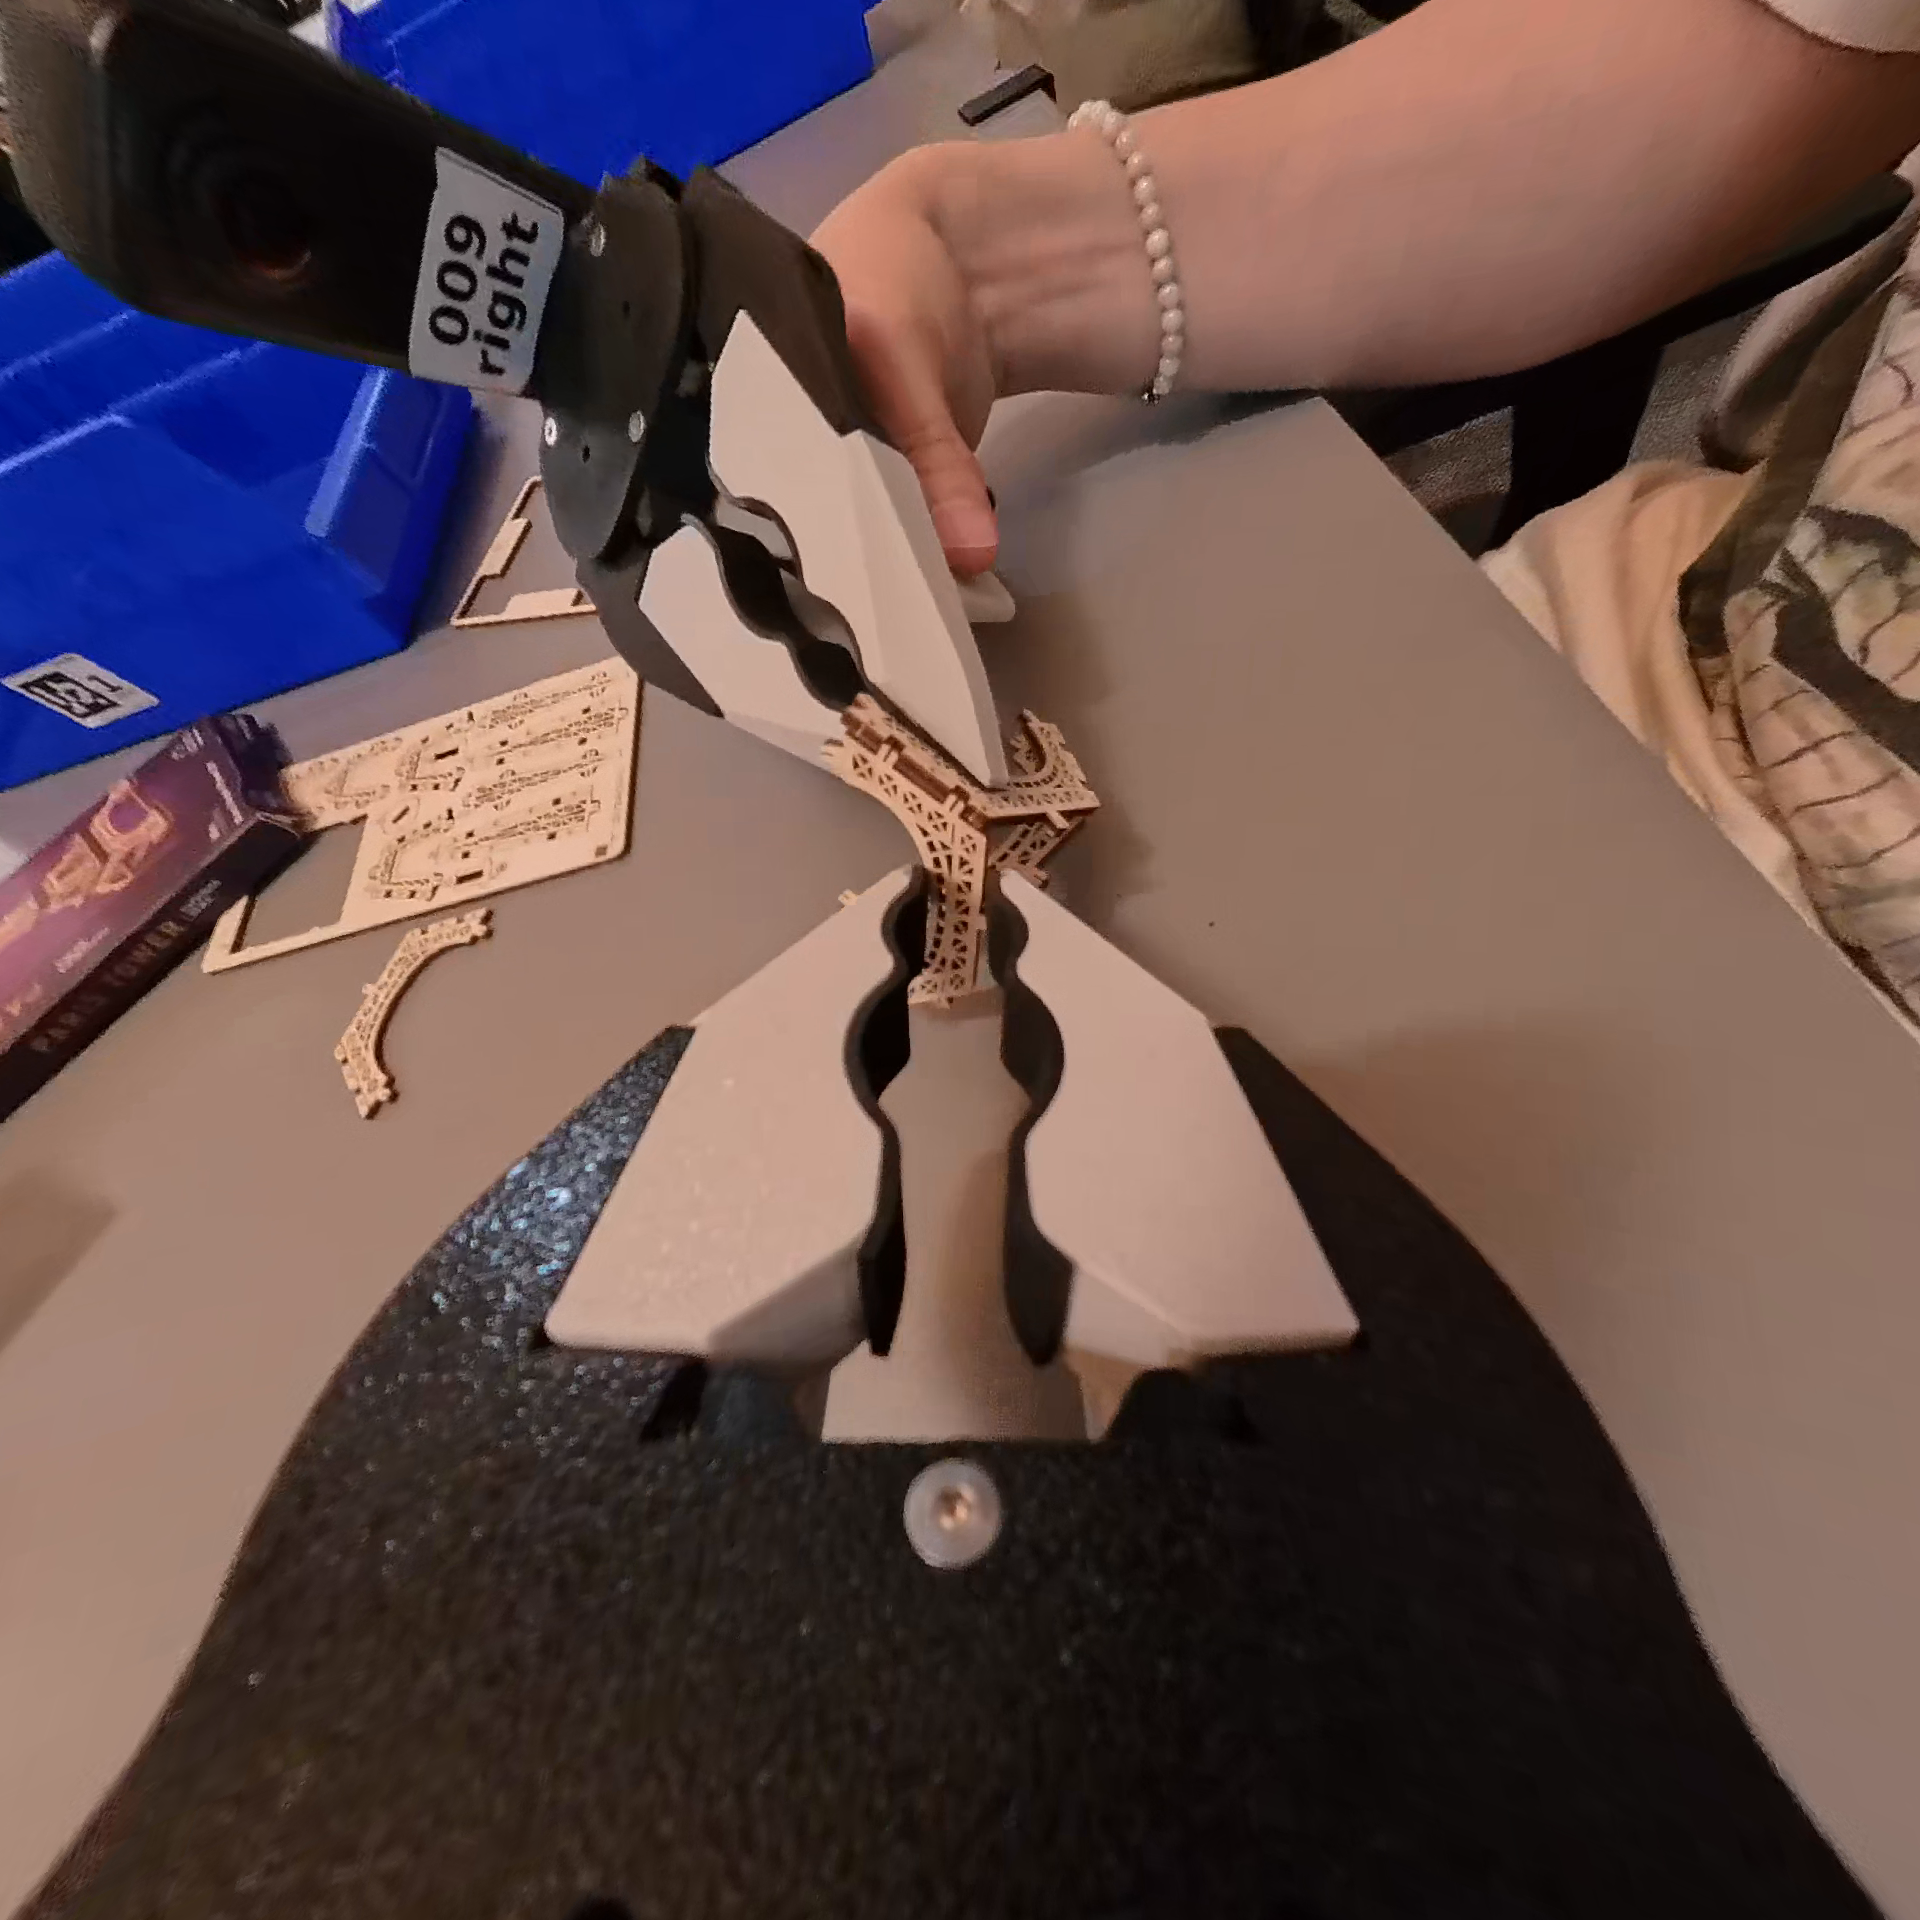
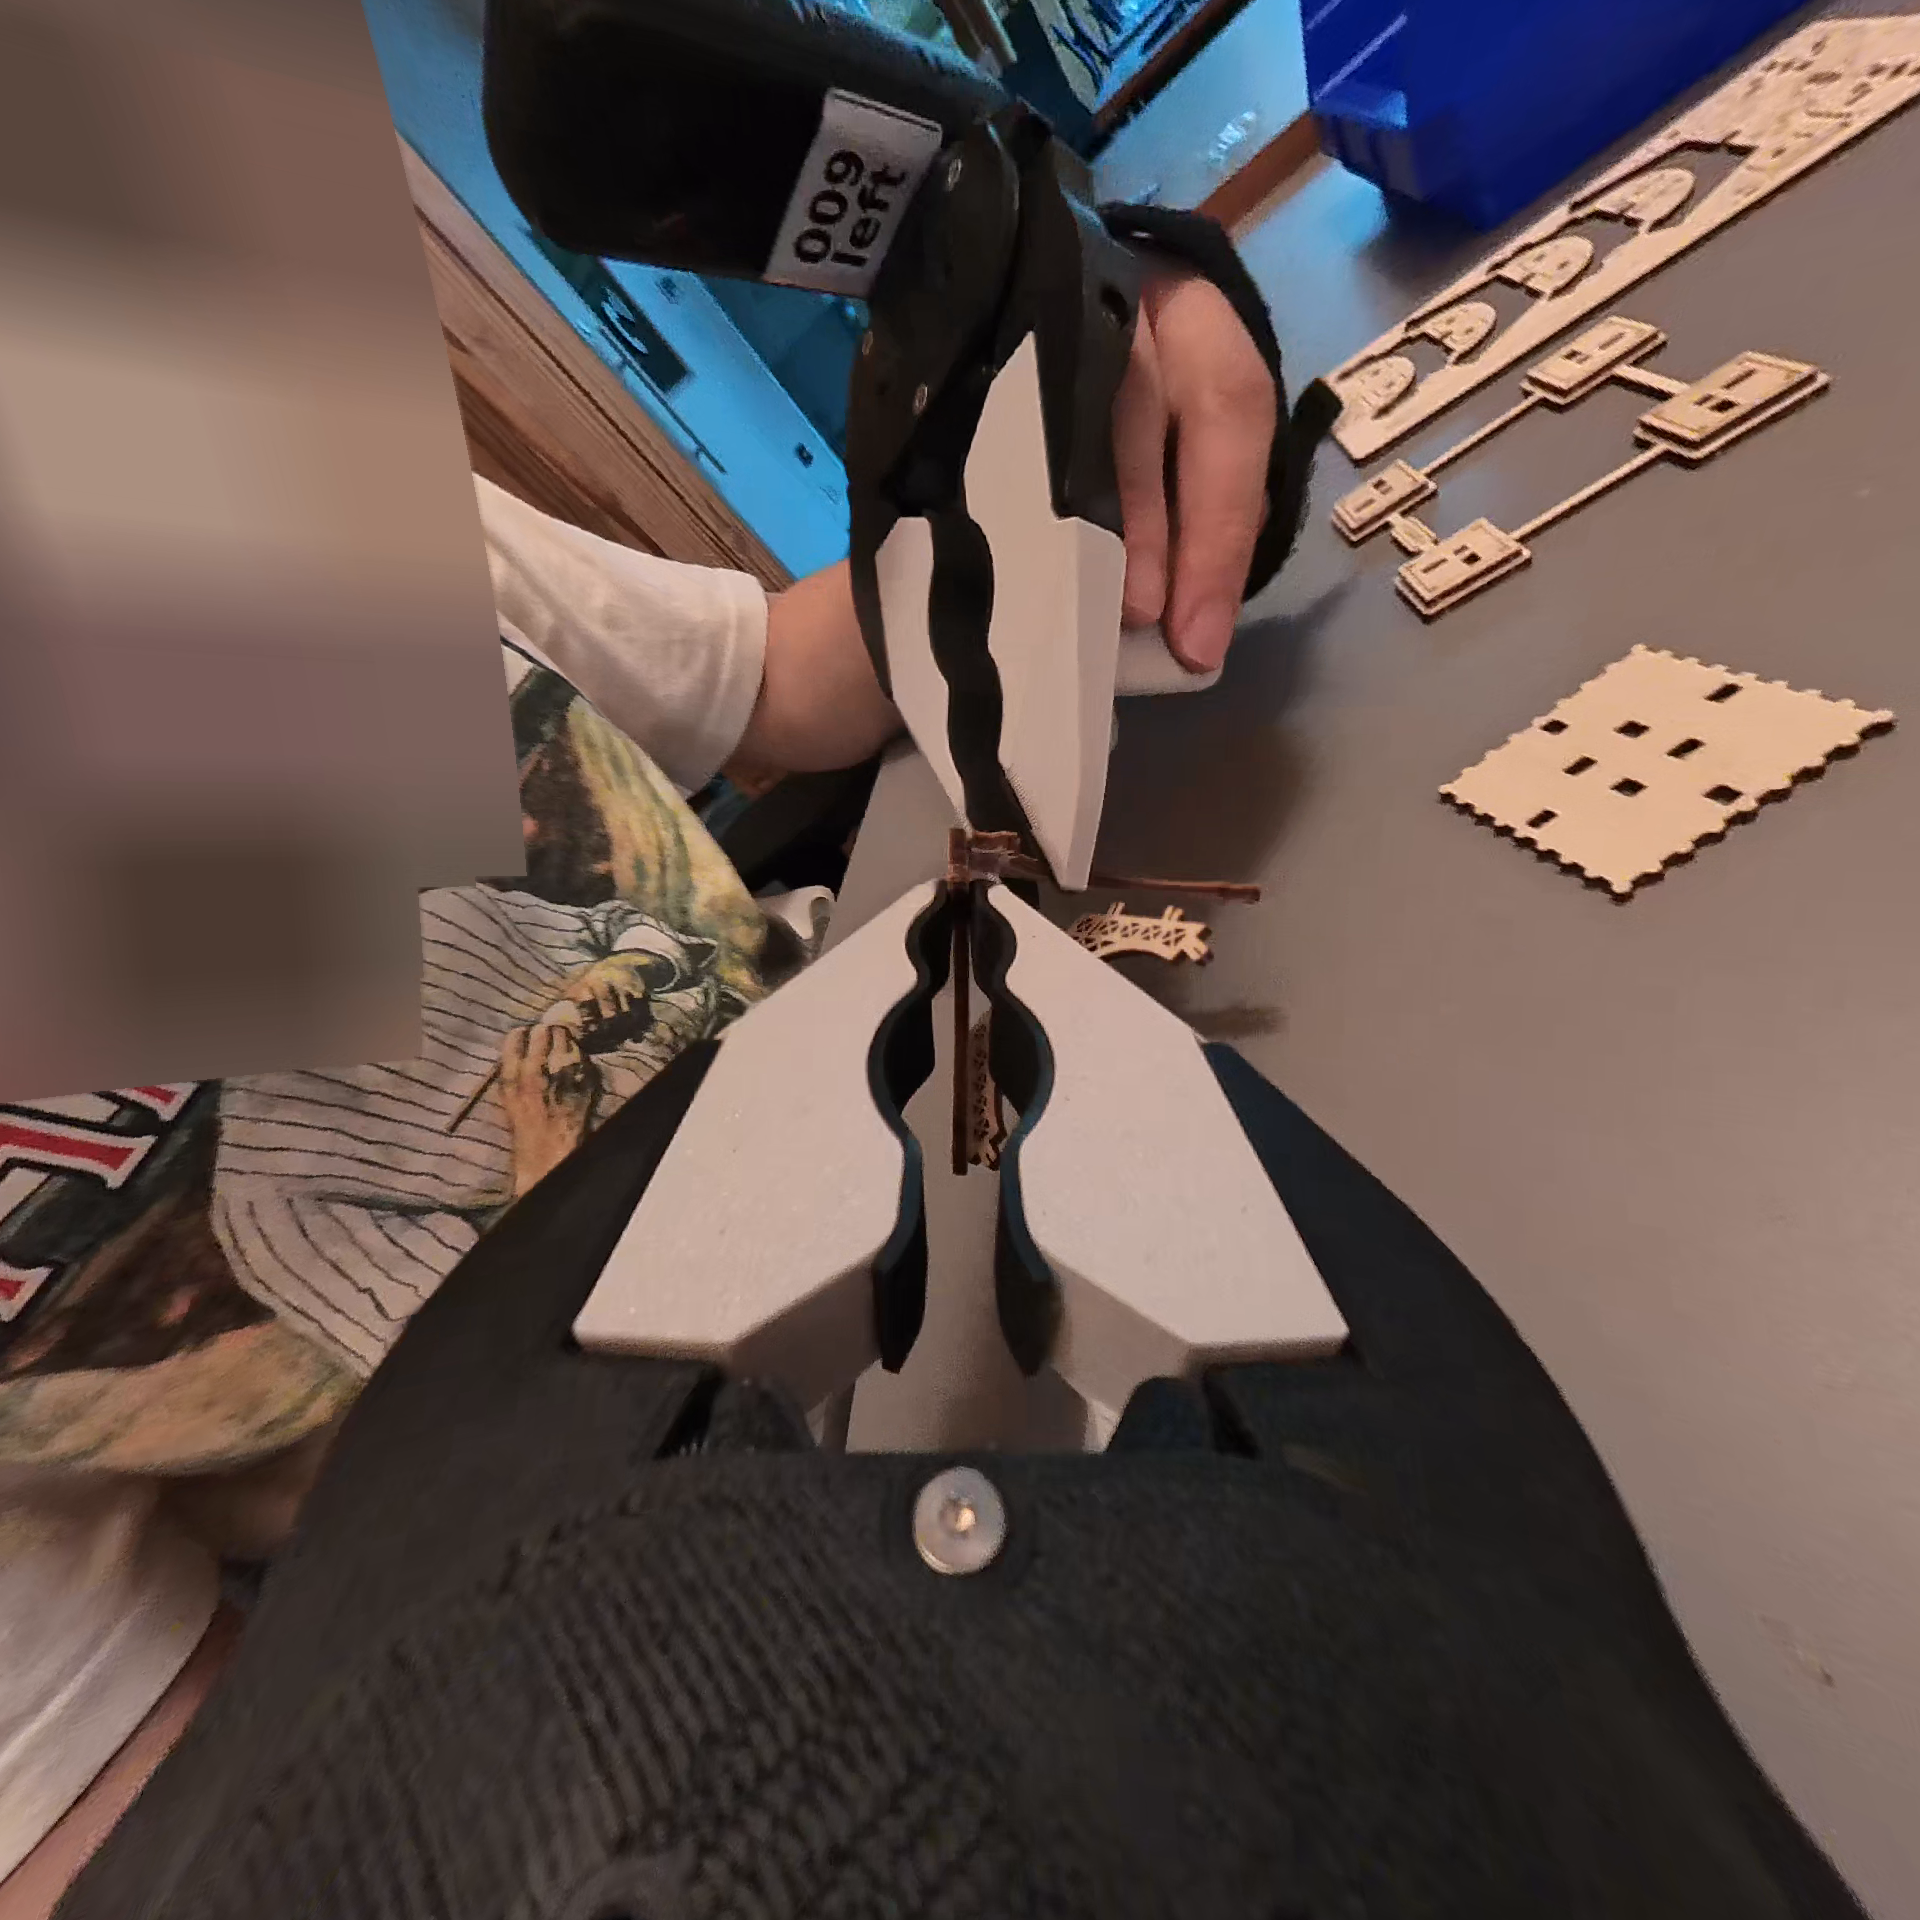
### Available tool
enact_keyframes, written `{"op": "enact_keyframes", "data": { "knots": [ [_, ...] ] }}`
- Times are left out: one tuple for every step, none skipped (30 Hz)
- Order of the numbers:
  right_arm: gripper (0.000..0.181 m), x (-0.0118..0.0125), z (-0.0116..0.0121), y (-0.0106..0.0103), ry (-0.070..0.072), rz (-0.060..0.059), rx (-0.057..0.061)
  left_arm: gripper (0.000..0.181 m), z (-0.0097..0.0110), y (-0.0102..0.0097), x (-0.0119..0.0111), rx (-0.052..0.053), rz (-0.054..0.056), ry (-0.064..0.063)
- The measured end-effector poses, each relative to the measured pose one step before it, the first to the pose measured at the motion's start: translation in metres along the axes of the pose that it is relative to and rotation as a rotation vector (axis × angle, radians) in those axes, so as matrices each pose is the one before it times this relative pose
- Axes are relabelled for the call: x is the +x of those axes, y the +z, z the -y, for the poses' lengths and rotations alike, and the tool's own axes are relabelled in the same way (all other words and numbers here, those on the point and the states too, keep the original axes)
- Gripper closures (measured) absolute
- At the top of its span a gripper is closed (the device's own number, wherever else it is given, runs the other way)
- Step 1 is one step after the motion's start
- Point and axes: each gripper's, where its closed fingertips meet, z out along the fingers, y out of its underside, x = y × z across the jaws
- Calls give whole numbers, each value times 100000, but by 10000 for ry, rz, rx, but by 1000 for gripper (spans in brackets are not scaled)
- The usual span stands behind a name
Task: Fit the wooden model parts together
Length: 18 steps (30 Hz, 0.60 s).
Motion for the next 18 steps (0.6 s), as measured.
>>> {"op": "enact_keyframes", "data": {
  "knots": [
    [181,-166,77,-62,-44,94,60,174,182,-23,17,-11,34,84],
    [181,-129,40,-31,-41,64,37,174,104,-43,-2,-31,32,62],
    [181,8,45,-22,-1,-17,37,174,-2,-61,-74,-86,66,65],
    [181,111,51,-2,64,-49,47,174,-89,-75,-123,-117,95,69],
    [180,154,68,2,138,-41,63,174,-134,-55,-144,-132,106,43],
    [180,218,55,23,197,-53,63,174,-211,-22,-179,-171,121,15],
    [179,337,66,8,197,-138,61,174,-303,18,-259,-211,172,34],
    [179,374,49,11,142,-192,44,174,-277,38,-237,-181,174,74],
    [179,192,-24,24,55,-110,-22,174,-163,54,-55,-109,68,67],
    [179,133,-34,37,2,-97,-32,174,-164,52,-72,-121,65,47],
    [179,225,26,-2,8,-170,16,174,-229,41,-173,-153,128,49],
    [181,188,20,-13,20,-131,15,174,-208,50,-127,-127,81,11],
    [180,155,-37,26,28,-97,-30,174,-152,53,-40,-78,13,-19],
    [180,173,-48,37,21,-116,-43,174,-187,79,-56,-90,40,12],
    [181,234,-49,40,-31,-173,-61,174,-209,92,-50,-107,60,62],
    [181,175,-93,61,-105,-163,-112,174,-176,107,14,-91,10,52],
    [181,194,-113,77,-115,-190,-120,174,-194,112,6,-104,21,47],
    [181,167,-81,52,-35,-132,-77,174,-126,87,5,-63,28,65]
  ]
}}
